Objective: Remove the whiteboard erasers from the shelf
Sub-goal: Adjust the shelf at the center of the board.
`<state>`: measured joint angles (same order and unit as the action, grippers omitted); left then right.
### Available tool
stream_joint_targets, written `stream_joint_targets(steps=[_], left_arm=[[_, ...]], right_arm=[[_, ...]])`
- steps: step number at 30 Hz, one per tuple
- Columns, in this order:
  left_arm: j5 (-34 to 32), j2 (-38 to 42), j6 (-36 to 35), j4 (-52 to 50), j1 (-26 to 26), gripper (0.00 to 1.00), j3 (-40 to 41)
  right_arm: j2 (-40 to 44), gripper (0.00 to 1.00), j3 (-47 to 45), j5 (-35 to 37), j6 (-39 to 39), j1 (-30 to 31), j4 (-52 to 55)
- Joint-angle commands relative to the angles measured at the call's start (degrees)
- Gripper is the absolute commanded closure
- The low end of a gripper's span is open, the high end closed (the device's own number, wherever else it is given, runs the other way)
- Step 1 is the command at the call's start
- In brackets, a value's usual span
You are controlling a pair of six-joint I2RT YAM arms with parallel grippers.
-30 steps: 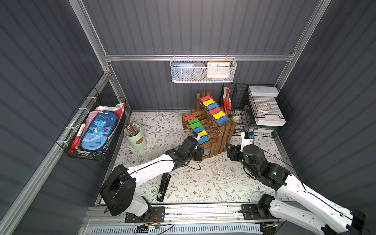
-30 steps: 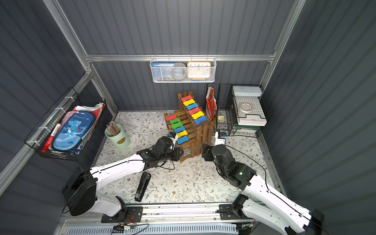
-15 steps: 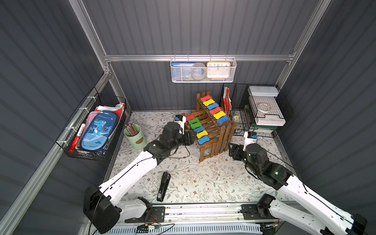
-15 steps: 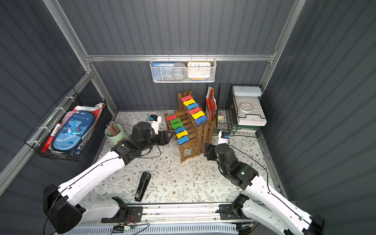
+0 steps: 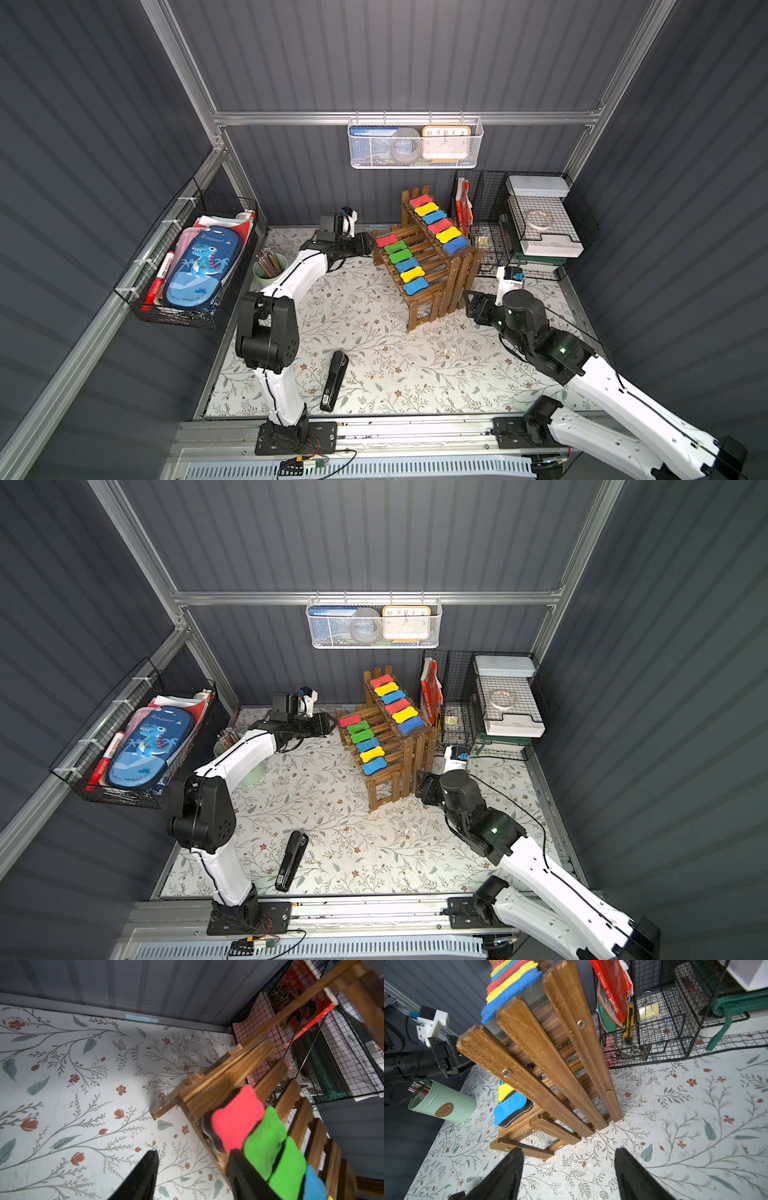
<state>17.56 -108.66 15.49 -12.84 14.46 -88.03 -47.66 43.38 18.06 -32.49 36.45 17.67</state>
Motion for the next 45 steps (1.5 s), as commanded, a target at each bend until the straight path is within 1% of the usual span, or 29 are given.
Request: stream_joint_targets(steps=[1, 8, 15, 24, 33, 36, 39, 40, 45], left_arm=[[5.06, -1.15, -2.82, 2.80, 0.51, 0.43, -3.65], [5.49, -4.01, -2.25, 6.94, 0.40, 0.45, -3.66], [5.10, -7.85, -2.13, 7.55, 0.49, 0.49, -6.97], [3.62, -11.48, -3.16, 5.81, 0.48, 0.55, -11.50], [1.94, -12.28, -3.23, 6.66, 0.64, 0.61, -11.39], [1.92, -12.33, -3.27, 6.95, 0.90, 0.61, -10.70], [1.94, -12.12, -3.75, 7.48, 1.49, 0.58, -9.98], [0.06, -12.32, -3.95, 7.20, 1.75, 0.58, -10.21], [-1.56, -13.14, -5.24, 5.96, 2.59, 0.58, -11.36]], right_arm=[[0.42, 0.26, -0.82, -1.09, 0.45, -0.98, -0.03], [0.55, 0.27, -1.68, -2.54, 0.20, -2.77, 0.08], [0.77, 0.27, -2.06, -2.95, 0.29, -3.82, 0.44], [1.08, 0.27, -2.38, -3.34, 0.26, -4.99, 0.92], [1.30, 0.27, -2.59, -3.84, 0.27, -5.79, 0.94], [1.43, 0.27, -2.56, -3.92, 0.29, -6.03, 0.96], [1.43, 0.27, -2.62, -4.00, 0.18, -6.22, 1.00], [1.39, 0.27, -2.60, -4.11, 0.23, -6.30, 1.07], [1.34, 0.27, -2.53, -4.09, 0.16, -6.66, 1.26]])
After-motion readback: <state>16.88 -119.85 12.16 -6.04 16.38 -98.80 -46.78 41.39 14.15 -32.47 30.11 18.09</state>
